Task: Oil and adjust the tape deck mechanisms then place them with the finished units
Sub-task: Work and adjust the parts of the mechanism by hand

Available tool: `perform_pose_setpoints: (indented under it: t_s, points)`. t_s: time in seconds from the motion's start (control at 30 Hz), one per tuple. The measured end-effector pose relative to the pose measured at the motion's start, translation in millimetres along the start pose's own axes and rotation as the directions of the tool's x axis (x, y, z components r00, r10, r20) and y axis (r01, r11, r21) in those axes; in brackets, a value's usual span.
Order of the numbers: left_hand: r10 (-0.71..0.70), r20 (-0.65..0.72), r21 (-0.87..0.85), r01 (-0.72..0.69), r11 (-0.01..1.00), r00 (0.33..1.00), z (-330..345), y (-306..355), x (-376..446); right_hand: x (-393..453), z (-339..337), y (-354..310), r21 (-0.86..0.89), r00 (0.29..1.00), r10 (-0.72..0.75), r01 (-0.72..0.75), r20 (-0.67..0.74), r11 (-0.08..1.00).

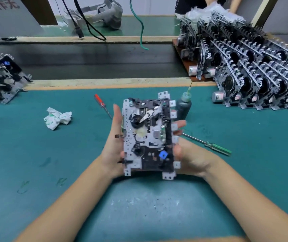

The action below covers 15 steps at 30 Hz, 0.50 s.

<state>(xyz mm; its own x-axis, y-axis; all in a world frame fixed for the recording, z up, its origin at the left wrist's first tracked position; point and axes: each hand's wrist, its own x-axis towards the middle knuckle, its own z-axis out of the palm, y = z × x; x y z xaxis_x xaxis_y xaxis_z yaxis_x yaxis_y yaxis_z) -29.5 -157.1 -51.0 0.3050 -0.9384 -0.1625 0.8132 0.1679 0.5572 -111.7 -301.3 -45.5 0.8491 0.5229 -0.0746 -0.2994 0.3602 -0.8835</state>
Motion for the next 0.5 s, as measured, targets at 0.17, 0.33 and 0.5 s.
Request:
perform_pose_setpoints:
  t_s: [0.17,0.33,0.5]
  points:
    - [0.008,0.03,-0.038,-0.007,0.999,1.0,-12.6,-5.5,-5.9,-22.6,-22.2,-23.6,-0.528,0.887,-0.12,-0.151,-0.445,0.836]
    - [0.029,-0.141,0.011,-0.028,1.0,0.99,-23.1,-6.6,1.1,-47.3,-49.5,-34.4,-0.701,0.6,-0.385,-0.679,-0.701,0.218]
    - [0.244,-0.248,0.064,-0.236,0.97,0.937,-18.3,9.4,4.1,-41.2,-53.1,-23.1,-0.691,0.656,-0.277,-0.721,-0.702,0.045]
